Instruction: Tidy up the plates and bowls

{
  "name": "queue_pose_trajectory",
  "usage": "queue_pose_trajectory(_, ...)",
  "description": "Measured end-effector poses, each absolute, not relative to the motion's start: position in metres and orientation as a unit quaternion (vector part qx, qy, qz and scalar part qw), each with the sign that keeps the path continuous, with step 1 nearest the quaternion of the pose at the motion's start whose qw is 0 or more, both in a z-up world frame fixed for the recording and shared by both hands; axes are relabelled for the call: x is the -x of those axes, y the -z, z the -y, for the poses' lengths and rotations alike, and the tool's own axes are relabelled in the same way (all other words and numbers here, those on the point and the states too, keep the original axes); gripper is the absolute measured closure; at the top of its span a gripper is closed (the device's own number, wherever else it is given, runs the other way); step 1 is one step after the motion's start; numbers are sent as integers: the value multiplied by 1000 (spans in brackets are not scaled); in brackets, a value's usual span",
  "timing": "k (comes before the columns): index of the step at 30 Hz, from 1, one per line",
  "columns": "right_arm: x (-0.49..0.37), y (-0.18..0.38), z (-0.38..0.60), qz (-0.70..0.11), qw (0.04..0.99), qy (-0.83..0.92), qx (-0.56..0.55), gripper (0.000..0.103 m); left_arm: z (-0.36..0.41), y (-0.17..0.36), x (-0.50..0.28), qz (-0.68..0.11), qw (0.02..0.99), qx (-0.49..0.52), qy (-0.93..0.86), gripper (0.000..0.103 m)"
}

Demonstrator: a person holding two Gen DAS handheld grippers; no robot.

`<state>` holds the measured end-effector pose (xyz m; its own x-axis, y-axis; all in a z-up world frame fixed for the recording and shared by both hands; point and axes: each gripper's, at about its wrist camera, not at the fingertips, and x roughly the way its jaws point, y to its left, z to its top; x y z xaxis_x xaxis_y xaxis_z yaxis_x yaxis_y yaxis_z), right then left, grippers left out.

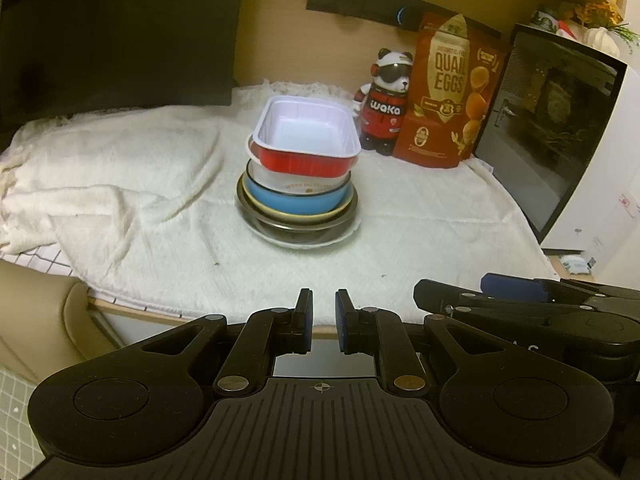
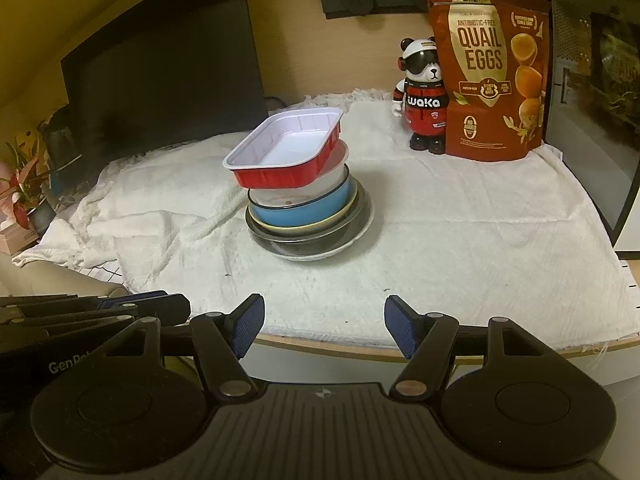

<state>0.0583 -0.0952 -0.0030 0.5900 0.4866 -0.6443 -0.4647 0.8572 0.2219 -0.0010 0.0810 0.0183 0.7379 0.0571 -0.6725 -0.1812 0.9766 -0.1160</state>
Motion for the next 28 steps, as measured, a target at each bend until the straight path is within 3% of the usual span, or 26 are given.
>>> queue_pose_trajectory(28,-76,6,73,-375,886,-271,-11,36,-117,-9,-22,-375,918,118,-60,87)
